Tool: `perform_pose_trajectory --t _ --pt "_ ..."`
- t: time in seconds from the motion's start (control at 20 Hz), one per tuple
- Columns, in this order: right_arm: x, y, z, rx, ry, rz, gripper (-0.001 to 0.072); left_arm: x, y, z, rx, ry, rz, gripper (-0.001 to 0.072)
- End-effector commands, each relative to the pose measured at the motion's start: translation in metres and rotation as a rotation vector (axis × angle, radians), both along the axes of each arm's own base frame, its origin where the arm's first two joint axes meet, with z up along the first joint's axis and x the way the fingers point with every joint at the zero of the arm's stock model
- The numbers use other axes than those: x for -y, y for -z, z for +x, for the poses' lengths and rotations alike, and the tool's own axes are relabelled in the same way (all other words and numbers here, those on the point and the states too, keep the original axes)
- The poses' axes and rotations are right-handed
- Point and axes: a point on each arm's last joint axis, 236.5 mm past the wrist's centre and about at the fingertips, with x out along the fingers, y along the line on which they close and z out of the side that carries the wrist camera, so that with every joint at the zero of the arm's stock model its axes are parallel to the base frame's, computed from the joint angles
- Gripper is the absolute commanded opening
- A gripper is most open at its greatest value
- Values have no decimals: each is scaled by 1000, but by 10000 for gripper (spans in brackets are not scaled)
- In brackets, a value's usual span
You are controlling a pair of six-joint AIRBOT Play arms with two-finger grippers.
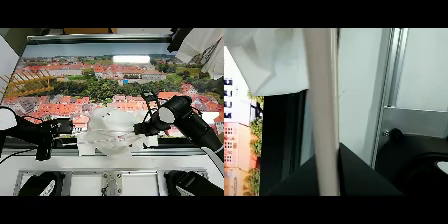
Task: Fold the clothes and pants, and hang the long-sleeved shirts on hangers.
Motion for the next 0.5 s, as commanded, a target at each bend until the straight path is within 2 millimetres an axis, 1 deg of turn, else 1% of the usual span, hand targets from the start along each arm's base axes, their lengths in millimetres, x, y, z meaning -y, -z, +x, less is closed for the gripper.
perform_pose_trajectory --t 0.0,0.15,0.25,0.45 --pt "-1 0 2 10 0 2 20 1 1 3 11 -8 -2 19" --pt "-1 -1 4 17 -4 4 20 1 1 5 16 -11 -3 19" --pt "-1 -3 4 21 -5 7 21 4 1 14 44 -53 -12 18" --pt "0 -15 3 25 -7 9 20 5 4 22 56 -70 -17 18"
